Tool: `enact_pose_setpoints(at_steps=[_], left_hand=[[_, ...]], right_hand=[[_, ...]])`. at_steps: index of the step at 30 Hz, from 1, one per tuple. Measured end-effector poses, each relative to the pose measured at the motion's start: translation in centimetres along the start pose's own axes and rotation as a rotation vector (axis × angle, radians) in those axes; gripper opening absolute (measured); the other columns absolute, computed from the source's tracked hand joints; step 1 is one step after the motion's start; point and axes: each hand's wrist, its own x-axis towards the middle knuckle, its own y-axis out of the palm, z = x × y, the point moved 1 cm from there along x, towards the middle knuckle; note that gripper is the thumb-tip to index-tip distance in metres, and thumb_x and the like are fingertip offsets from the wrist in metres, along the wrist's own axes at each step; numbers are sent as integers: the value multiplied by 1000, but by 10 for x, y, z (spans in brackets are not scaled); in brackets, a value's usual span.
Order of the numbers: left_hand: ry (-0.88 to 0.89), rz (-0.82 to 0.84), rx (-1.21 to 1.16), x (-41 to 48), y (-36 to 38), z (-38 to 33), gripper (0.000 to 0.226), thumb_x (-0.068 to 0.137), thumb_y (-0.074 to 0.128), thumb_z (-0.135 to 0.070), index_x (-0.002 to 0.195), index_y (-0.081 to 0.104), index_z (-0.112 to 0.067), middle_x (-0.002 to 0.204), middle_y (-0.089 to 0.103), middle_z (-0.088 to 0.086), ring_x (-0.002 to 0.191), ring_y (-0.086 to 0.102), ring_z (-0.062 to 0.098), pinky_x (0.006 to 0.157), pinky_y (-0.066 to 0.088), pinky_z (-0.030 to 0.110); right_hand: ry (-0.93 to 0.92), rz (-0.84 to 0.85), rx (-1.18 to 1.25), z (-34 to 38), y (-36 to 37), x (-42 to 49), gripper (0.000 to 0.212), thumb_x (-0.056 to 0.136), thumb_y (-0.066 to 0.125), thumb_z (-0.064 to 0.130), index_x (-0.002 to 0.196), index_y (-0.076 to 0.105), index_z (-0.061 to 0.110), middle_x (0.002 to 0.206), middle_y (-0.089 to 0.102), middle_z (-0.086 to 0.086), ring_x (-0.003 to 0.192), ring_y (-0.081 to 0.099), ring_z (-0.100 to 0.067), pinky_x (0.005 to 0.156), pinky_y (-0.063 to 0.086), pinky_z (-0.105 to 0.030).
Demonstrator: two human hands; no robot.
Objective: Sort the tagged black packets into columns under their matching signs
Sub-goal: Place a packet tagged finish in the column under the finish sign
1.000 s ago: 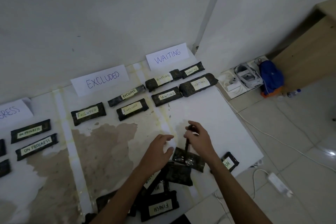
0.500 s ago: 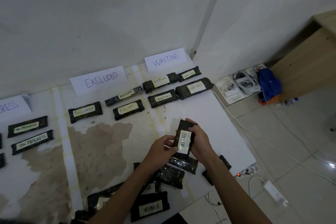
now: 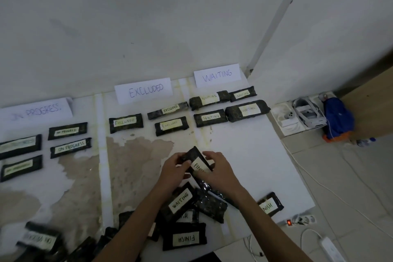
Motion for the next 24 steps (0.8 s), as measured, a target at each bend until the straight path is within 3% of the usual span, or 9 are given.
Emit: enact_pose_setpoints(at_steps=[3, 7, 10, 13, 20, 24], left_hand=[[-1, -61, 6, -7, -19, 4, 13, 93, 52, -10, 104, 57, -13, 97, 63, 5, 84, 65, 19, 61, 53, 23], [13, -88, 82, -21, -49, 18, 13, 93, 53, -15, 104, 56, -20, 106, 64, 7, 86, 63, 14, 69, 55, 29], [159, -155, 535, -30, -82, 32, 37, 90, 48, -43, 122, 52, -24, 120, 58, -2, 102, 55, 12, 84, 46, 28], [279, -245, 894, -41, -121, 42, 68, 81, 27, -62, 130, 48, -20, 128, 54, -1, 115, 49, 20, 93, 43, 35], [322, -355, 1029, -65, -218, 61, 63, 84, 32, -59, 126, 53, -17, 126, 58, 4, 116, 53, 24, 93, 47, 41], [335, -436, 1010, -81, -277, 65, 57, 83, 37, -52, 118, 58, -13, 117, 63, 6, 106, 59, 27, 82, 51, 41]], right_hand=[[-168, -36, -441, 9, 26, -3, 69, 68, 70, 49, 126, 43, 24, 110, 41, 0, 99, 45, -18, 82, 49, -32], [-330, -8, -672, 21, 55, -3, 67, 71, 65, 45, 128, 44, 16, 114, 48, -4, 99, 47, -24, 78, 46, -35], [-383, 34, -696, 32, 72, 1, 67, 71, 65, 39, 130, 44, 14, 117, 50, -5, 101, 48, -26, 78, 45, -35], [-418, 89, -710, 47, 90, 4, 67, 74, 64, 36, 133, 41, 16, 119, 50, -5, 103, 47, -25, 82, 45, -35], [-543, 197, -728, 97, 157, 4, 64, 73, 66, 35, 132, 44, 20, 121, 53, -2, 103, 49, -25, 82, 47, -36], [-625, 251, -751, 137, 210, 2, 60, 76, 64, 33, 132, 46, 20, 122, 54, -2, 102, 50, -24, 81, 46, -35]])
